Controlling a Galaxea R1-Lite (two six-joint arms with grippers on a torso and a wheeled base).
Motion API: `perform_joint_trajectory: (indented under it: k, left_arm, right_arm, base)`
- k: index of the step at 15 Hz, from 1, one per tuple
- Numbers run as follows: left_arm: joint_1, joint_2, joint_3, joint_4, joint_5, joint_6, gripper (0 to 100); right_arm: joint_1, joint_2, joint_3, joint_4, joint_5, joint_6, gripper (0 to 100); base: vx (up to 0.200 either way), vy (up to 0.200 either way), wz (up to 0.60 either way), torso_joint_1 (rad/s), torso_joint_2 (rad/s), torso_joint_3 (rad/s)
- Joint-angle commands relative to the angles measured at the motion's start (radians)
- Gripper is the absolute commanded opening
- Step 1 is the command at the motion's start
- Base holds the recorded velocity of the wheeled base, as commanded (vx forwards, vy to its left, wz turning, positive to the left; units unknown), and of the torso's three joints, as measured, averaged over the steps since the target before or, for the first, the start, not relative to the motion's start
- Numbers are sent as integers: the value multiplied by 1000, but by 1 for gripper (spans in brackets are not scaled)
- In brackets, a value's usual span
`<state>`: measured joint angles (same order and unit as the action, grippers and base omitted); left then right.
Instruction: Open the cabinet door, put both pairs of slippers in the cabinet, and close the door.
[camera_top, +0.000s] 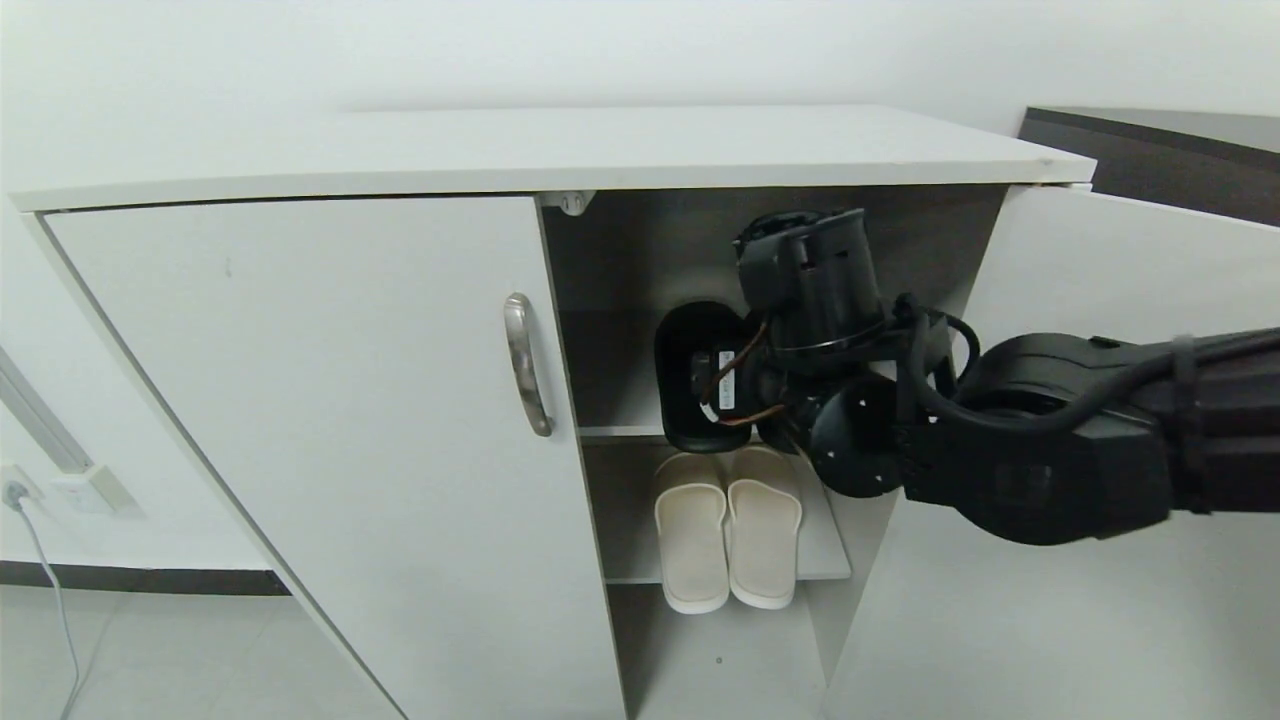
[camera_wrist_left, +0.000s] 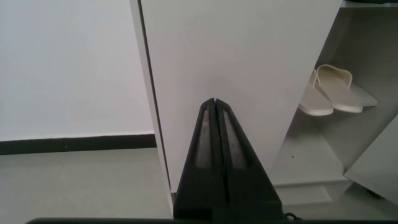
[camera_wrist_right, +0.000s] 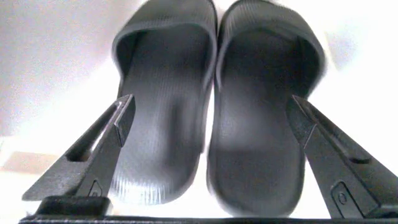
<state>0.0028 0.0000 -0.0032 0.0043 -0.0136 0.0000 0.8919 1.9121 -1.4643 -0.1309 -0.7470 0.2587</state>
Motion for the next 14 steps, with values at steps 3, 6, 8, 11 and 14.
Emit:
perform_joint_trajectory:
  k: [3, 6, 8, 11, 14]
  left_arm:
    - [0, 0, 0, 0, 0, 0, 0]
    - [0, 0, 0, 0, 0, 0, 0]
    - [0, 0, 0, 0, 0, 0, 0]
    - [0, 0, 0, 0, -2, 2, 0]
    - [0, 0, 0, 0, 0, 0, 0]
  right_arm:
    - [68, -180, 268, -150, 11, -4, 100]
    - [99, -219, 449, -306, 64, -22, 0]
    - [108, -232, 539, -401, 101, -61, 0]
    - [110, -220, 604, -513, 144, -84, 0]
    - [110, -219, 608, -515, 153, -82, 0]
  base:
    - [0, 0, 0, 0, 0, 0]
    - [0, 0, 0, 0, 0, 0]
    - [0, 0, 0, 0, 0, 0]
    - [0, 0, 0, 0, 0, 0]
    - [0, 0, 0, 0, 0, 0]
